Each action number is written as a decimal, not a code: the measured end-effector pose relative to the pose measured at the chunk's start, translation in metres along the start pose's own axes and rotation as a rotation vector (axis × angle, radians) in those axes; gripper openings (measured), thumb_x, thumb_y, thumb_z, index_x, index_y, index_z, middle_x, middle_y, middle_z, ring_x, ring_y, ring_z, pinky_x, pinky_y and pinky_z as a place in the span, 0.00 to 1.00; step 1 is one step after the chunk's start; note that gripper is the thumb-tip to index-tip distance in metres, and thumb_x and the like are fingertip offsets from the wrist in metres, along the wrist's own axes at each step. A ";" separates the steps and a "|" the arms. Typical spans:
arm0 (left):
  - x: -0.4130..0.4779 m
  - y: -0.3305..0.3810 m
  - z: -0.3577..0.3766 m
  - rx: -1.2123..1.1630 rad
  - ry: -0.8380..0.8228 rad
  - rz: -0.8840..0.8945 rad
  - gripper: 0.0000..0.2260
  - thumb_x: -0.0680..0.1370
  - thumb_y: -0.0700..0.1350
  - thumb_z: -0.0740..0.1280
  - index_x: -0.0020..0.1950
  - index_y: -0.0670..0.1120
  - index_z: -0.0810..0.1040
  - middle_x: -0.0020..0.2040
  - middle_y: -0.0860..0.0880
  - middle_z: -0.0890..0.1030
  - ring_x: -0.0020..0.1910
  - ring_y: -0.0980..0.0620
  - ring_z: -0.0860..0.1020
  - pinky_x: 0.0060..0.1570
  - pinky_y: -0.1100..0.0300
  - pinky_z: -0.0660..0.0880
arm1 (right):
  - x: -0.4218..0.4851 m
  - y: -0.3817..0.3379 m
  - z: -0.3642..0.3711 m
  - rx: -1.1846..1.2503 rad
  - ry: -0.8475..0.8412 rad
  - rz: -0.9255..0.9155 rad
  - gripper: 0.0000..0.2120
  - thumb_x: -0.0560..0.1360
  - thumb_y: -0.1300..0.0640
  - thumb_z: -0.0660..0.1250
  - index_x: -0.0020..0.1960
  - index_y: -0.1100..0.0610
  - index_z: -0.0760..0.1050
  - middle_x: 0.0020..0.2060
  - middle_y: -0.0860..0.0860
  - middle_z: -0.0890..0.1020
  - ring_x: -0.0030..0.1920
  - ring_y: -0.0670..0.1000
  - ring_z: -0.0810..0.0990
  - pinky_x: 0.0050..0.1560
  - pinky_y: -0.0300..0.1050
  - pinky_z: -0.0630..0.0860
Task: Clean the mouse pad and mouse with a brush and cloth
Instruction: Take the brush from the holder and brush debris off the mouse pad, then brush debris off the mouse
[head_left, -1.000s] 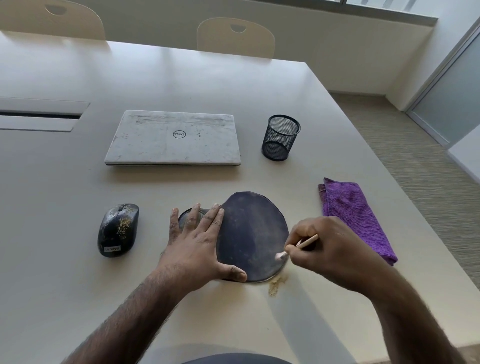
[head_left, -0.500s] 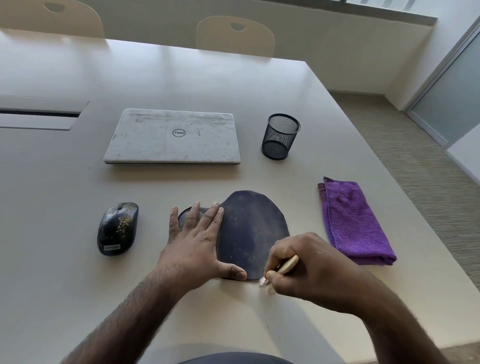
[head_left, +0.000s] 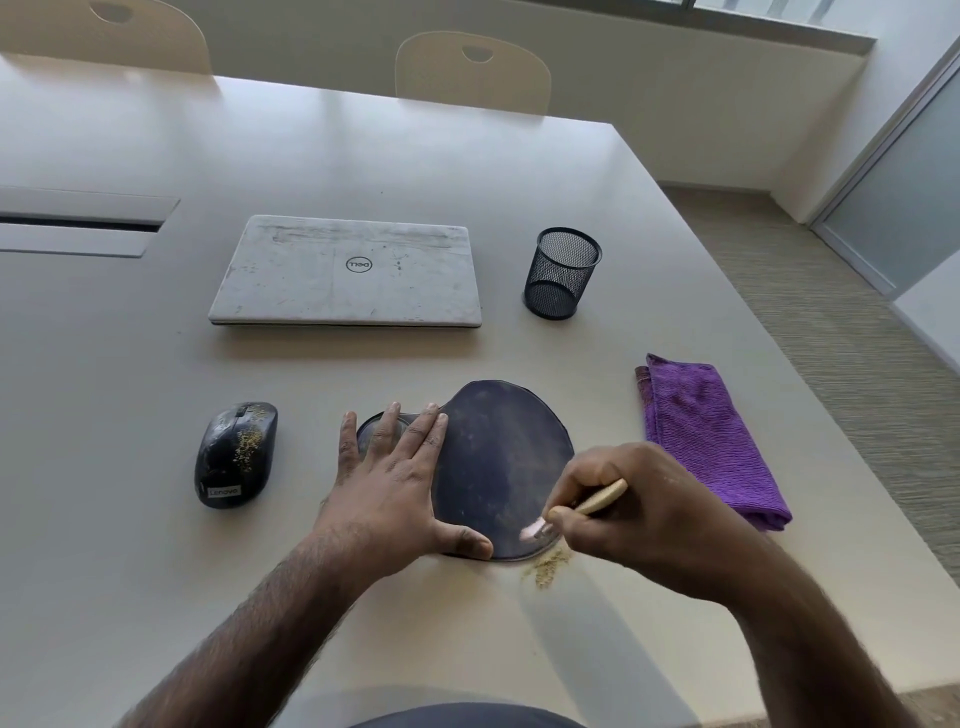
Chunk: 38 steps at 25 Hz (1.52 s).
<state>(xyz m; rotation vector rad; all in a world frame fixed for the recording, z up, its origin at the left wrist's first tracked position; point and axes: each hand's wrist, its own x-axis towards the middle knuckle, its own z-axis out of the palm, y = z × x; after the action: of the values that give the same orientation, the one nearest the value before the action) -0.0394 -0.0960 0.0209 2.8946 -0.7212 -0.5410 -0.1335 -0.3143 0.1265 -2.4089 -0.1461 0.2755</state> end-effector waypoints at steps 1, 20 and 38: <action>0.000 0.000 0.000 -0.003 0.000 0.001 0.62 0.61 0.85 0.52 0.82 0.51 0.31 0.82 0.55 0.32 0.78 0.48 0.26 0.73 0.36 0.26 | 0.001 -0.001 0.002 0.002 -0.016 -0.006 0.04 0.73 0.58 0.74 0.39 0.54 0.84 0.34 0.48 0.84 0.36 0.47 0.81 0.35 0.40 0.75; 0.000 0.000 0.001 0.017 0.039 0.021 0.63 0.60 0.86 0.52 0.82 0.51 0.34 0.83 0.55 0.36 0.79 0.49 0.28 0.73 0.36 0.28 | 0.009 0.012 0.001 0.002 0.027 0.160 0.09 0.72 0.58 0.74 0.33 0.50 0.81 0.31 0.46 0.84 0.32 0.42 0.81 0.32 0.40 0.77; -0.086 -0.214 -0.006 -0.333 0.439 0.042 0.58 0.64 0.84 0.58 0.84 0.53 0.46 0.81 0.57 0.51 0.81 0.60 0.43 0.80 0.50 0.39 | 0.046 -0.072 0.107 0.538 0.461 0.067 0.08 0.78 0.65 0.69 0.44 0.62 0.86 0.34 0.59 0.85 0.36 0.60 0.84 0.41 0.51 0.81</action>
<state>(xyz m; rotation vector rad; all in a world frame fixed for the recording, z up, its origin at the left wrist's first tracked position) -0.0149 0.1331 0.0129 2.5452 -0.5593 -0.0079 -0.1167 -0.1842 0.0883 -1.8817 0.1972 -0.1952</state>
